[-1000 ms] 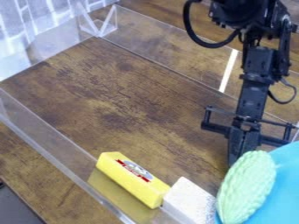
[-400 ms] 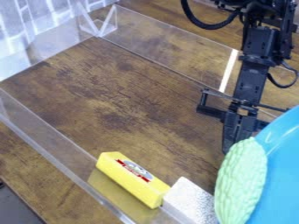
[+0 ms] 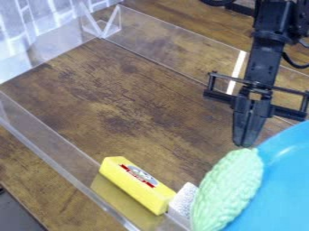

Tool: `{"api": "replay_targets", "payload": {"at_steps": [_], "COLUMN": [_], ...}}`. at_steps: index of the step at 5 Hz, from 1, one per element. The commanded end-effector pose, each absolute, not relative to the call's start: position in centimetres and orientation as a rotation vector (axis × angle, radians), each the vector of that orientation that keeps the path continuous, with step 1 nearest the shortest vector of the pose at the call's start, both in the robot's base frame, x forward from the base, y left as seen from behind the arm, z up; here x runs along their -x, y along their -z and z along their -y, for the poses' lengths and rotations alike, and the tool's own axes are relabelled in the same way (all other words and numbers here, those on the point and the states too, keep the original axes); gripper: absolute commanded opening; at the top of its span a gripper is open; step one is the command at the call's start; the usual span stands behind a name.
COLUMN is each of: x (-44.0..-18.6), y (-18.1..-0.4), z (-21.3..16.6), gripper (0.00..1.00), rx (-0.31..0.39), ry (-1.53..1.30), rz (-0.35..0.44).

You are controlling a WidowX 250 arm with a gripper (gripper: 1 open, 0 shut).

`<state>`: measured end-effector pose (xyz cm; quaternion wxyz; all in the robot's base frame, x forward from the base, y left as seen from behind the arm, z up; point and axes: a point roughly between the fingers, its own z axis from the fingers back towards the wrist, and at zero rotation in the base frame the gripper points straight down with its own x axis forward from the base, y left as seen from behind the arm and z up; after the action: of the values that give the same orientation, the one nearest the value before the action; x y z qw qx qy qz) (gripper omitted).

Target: Put the white object in the blue tray

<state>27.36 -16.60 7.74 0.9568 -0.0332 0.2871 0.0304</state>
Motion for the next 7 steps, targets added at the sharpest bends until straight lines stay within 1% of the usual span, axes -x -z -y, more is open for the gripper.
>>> {"api": "replay_targets", "payload": {"at_steps": [1,2,3,5,7], "x": [-26.4,-25.8,-25.5,-25.7,-26.1], "y": [-10.7,-10.6,-10.7,-10.6,-10.6], "z": [18.4,18.2,17.9,16.9,17.0], "gripper": [0.00,0.00,0.00,0.00,0.00], "rx": [0.126,0.146,0.149,0.162,0.174], "ry": [-0.065,-0.109,-0.082,-0.085,-0.123], "rz": [-0.495,-0.489,-0.487,-0.488,-0.492]}}
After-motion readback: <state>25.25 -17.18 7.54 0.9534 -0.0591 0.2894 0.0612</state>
